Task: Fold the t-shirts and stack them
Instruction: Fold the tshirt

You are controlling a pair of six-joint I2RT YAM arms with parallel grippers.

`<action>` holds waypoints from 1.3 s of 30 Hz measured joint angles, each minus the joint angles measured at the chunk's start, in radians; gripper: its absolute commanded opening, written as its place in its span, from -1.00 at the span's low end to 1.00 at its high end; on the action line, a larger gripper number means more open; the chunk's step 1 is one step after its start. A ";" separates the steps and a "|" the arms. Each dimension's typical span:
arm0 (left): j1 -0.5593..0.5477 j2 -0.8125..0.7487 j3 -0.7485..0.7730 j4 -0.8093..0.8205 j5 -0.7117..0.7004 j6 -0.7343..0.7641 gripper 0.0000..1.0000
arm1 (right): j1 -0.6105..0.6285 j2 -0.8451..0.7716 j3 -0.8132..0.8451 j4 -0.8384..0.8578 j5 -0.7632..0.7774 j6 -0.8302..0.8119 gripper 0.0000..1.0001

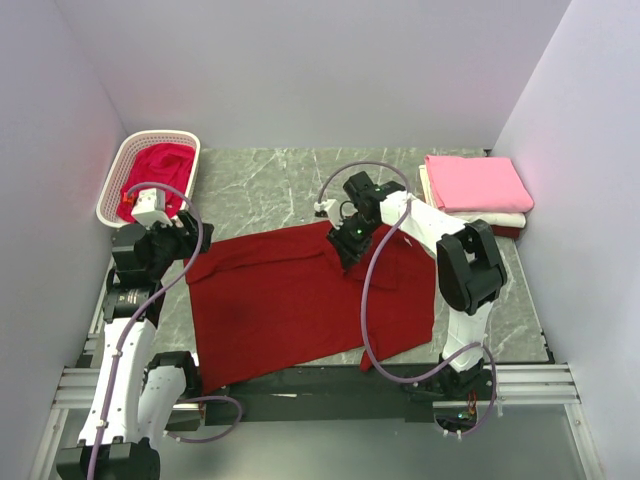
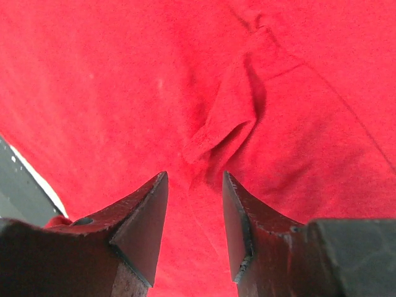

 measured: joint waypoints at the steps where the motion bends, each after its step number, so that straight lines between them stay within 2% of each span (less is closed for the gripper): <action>1: 0.000 0.000 0.000 0.000 0.000 0.000 0.54 | 0.001 0.000 0.002 0.005 0.009 0.012 -0.05; 22: 0.000 0.004 0.000 0.000 0.000 0.000 0.54 | 0.035 0.063 0.003 0.053 0.069 0.121 -0.10; 25: 0.000 0.004 0.000 0.000 0.000 0.000 0.54 | 0.038 0.081 0.003 0.053 0.070 0.130 -0.17; 27: 0.000 0.003 0.000 0.000 0.000 0.000 0.54 | 0.040 0.093 0.004 0.053 0.071 0.132 -0.39; 28: 0.000 0.003 0.000 0.000 0.000 0.000 0.53 | 0.041 0.095 0.003 0.053 0.071 0.134 -0.55; 29: 0.000 0.003 0.000 0.000 0.000 0.000 0.53 | 0.042 0.096 0.003 0.053 0.071 0.133 -0.82; 30: 0.000 0.003 0.000 0.000 0.000 0.000 0.54 | 0.043 0.096 0.004 0.053 0.071 0.131 -0.93; 32: 0.000 0.003 0.000 0.000 0.000 0.000 0.54 | 0.044 0.096 0.004 0.053 0.071 0.136 -0.99; 39: 0.000 0.003 0.000 0.000 0.000 0.000 0.54 | 0.049 0.096 0.055 0.029 0.070 0.137 -0.99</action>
